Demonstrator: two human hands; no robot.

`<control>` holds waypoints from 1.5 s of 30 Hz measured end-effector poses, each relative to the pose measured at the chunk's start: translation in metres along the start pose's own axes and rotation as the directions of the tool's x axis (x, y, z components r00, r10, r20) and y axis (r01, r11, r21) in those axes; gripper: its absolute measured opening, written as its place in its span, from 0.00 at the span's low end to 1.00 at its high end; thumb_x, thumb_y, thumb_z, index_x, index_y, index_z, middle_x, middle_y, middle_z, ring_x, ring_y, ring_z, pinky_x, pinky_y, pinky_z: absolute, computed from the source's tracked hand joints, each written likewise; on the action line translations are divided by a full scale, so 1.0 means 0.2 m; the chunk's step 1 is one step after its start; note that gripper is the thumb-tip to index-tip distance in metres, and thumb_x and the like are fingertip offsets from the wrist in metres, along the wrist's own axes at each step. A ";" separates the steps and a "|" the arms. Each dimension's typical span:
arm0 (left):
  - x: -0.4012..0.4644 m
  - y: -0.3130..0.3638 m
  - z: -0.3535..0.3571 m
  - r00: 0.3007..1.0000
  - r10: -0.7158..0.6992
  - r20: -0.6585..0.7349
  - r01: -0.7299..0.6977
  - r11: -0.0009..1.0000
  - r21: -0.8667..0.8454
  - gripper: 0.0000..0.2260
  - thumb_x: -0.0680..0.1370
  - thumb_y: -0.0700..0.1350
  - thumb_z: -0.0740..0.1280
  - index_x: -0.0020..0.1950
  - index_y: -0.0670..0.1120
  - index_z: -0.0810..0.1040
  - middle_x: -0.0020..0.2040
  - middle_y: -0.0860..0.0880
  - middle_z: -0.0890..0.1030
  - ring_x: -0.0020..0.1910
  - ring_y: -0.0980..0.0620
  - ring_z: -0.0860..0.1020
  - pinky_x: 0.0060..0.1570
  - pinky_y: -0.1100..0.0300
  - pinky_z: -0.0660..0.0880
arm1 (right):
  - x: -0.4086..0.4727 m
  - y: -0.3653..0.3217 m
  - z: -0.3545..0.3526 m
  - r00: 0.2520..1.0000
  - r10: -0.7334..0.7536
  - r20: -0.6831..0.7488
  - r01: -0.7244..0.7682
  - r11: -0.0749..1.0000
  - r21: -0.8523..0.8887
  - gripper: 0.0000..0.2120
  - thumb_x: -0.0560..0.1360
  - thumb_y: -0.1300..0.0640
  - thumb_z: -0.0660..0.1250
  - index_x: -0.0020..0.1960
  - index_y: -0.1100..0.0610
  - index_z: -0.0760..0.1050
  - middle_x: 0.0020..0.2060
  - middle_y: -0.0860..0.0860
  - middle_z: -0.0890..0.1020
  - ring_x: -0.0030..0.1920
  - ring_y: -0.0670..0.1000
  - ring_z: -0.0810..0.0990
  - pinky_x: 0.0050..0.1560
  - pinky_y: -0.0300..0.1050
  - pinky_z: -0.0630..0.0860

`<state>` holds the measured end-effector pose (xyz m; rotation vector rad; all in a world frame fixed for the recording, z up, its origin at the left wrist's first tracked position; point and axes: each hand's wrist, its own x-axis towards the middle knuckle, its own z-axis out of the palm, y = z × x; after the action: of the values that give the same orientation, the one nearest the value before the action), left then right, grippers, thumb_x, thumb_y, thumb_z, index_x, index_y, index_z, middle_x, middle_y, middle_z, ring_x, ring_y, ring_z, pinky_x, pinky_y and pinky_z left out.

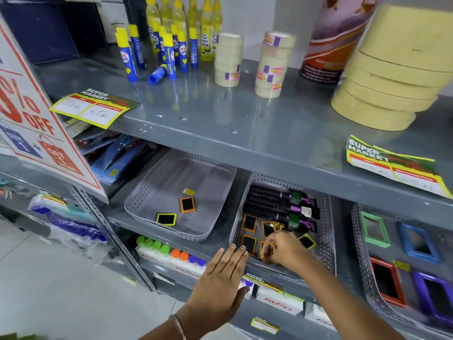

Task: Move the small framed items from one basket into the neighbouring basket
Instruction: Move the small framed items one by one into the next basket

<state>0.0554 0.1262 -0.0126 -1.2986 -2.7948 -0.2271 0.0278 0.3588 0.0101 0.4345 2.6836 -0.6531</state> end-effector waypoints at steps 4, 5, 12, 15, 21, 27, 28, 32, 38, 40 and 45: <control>-0.03 -0.04 0.00 0.999 -0.014 -0.033 0.013 1.000 -0.012 0.30 0.83 0.58 0.54 0.80 0.42 0.57 0.79 0.46 0.59 0.78 0.46 0.56 0.74 0.46 0.52 | 0.00 -0.03 -0.03 1.000 -0.009 -0.029 0.009 1.000 -0.007 0.13 0.68 0.56 0.77 0.52 0.54 0.82 0.50 0.48 0.85 0.46 0.47 0.83 0.49 0.46 0.80; -0.04 -0.06 -0.01 0.998 -0.050 -0.046 0.049 0.999 -0.012 0.30 0.82 0.58 0.56 0.79 0.41 0.60 0.79 0.46 0.62 0.77 0.45 0.59 0.72 0.47 0.54 | 0.01 -0.06 -0.05 0.996 -0.034 -0.079 0.035 0.999 0.011 0.17 0.69 0.52 0.77 0.56 0.53 0.81 0.53 0.48 0.84 0.49 0.47 0.82 0.48 0.44 0.78; -0.14 -0.30 -0.08 0.964 -0.238 -0.119 0.241 0.970 0.015 0.31 0.82 0.56 0.59 0.78 0.38 0.62 0.78 0.43 0.61 0.77 0.43 0.58 0.72 0.48 0.52 | 0.31 -0.67 -0.03 0.862 -0.448 -0.239 0.475 0.877 0.068 0.14 0.68 0.59 0.78 0.53 0.59 0.84 0.51 0.55 0.85 0.50 0.52 0.83 0.50 0.40 0.76; -0.16 -0.37 -0.09 0.953 -0.277 -0.120 0.283 0.958 0.044 0.29 0.82 0.57 0.57 0.76 0.39 0.65 0.77 0.43 0.64 0.76 0.43 0.60 0.71 0.48 0.53 | 0.49 -0.90 0.06 0.863 -0.494 -0.104 0.497 0.868 0.003 0.14 0.68 0.63 0.77 0.53 0.58 0.83 0.54 0.56 0.84 0.55 0.55 0.82 0.51 0.41 0.75; -0.17 -0.42 -0.07 0.951 -0.274 -0.145 0.285 0.957 0.061 0.28 0.81 0.56 0.58 0.74 0.40 0.69 0.74 0.44 0.69 0.75 0.44 0.64 0.70 0.46 0.55 | 0.69 -1.04 0.14 0.812 -0.578 0.079 0.583 0.807 -0.091 0.02 0.68 0.65 0.71 0.40 0.61 0.80 0.39 0.57 0.84 0.43 0.57 0.83 0.45 0.52 0.79; -0.17 -0.45 -0.03 0.956 -0.264 -0.127 0.274 0.960 0.063 0.28 0.82 0.56 0.58 0.77 0.40 0.63 0.77 0.43 0.65 0.77 0.43 0.59 0.72 0.44 0.53 | 0.70 -1.04 0.10 0.798 -0.597 0.081 0.603 0.792 -0.094 0.03 0.67 0.65 0.73 0.40 0.62 0.80 0.39 0.58 0.84 0.40 0.55 0.82 0.46 0.53 0.79; -0.17 -0.45 -0.02 0.956 -0.264 -0.126 0.272 0.961 0.048 0.29 0.82 0.55 0.57 0.78 0.40 0.61 0.77 0.43 0.63 0.77 0.43 0.57 0.72 0.44 0.53 | 0.68 -1.04 0.08 0.801 -0.595 0.073 0.599 0.798 -0.070 0.04 0.67 0.65 0.73 0.41 0.63 0.80 0.39 0.59 0.84 0.41 0.56 0.83 0.46 0.54 0.79; -0.15 -0.41 -0.02 0.959 -0.256 -0.119 0.257 0.966 -0.007 0.30 0.81 0.55 0.58 0.78 0.40 0.61 0.78 0.44 0.62 0.78 0.43 0.56 0.71 0.45 0.53 | 0.56 -0.95 -0.02 0.822 -0.570 -0.019 0.568 0.815 0.119 0.07 0.67 0.66 0.76 0.44 0.64 0.81 0.41 0.57 0.87 0.44 0.56 0.85 0.51 0.49 0.79; -0.01 -0.24 0.00 0.991 -0.118 -0.070 0.117 0.993 -0.023 0.31 0.81 0.55 0.59 0.79 0.40 0.58 0.80 0.43 0.58 0.79 0.44 0.53 0.72 0.46 0.51 | 0.31 -0.51 -0.25 0.880 -0.440 -0.176 0.465 0.875 0.135 0.22 0.63 0.60 0.81 0.56 0.56 0.82 0.50 0.51 0.86 0.49 0.47 0.82 0.53 0.36 0.74; 0.03 -0.18 0.00 0.996 -0.050 -0.073 0.048 0.999 -0.026 0.31 0.82 0.55 0.59 0.79 0.40 0.58 0.79 0.43 0.59 0.79 0.44 0.54 0.73 0.47 0.52 | 0.23 -0.32 -0.29 0.913 -0.369 -0.177 0.393 0.911 0.127 0.21 0.62 0.60 0.82 0.54 0.52 0.82 0.47 0.48 0.86 0.50 0.46 0.82 0.52 0.34 0.74; 0.09 -0.03 0.04 0.995 0.076 -0.065 -0.078 0.996 -0.031 0.30 0.83 0.55 0.59 0.80 0.41 0.56 0.80 0.44 0.58 0.79 0.46 0.53 0.74 0.49 0.49 | 0.01 0.08 -0.29 0.982 -0.174 -0.071 0.177 0.983 0.043 0.13 0.61 0.60 0.82 0.41 0.49 0.83 0.37 0.42 0.85 0.38 0.39 0.82 0.43 0.34 0.77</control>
<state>0.0404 0.1375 -0.0198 -1.3774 -2.6939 -0.3072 0.0176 0.4013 0.0514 0.2374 2.7962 -0.7690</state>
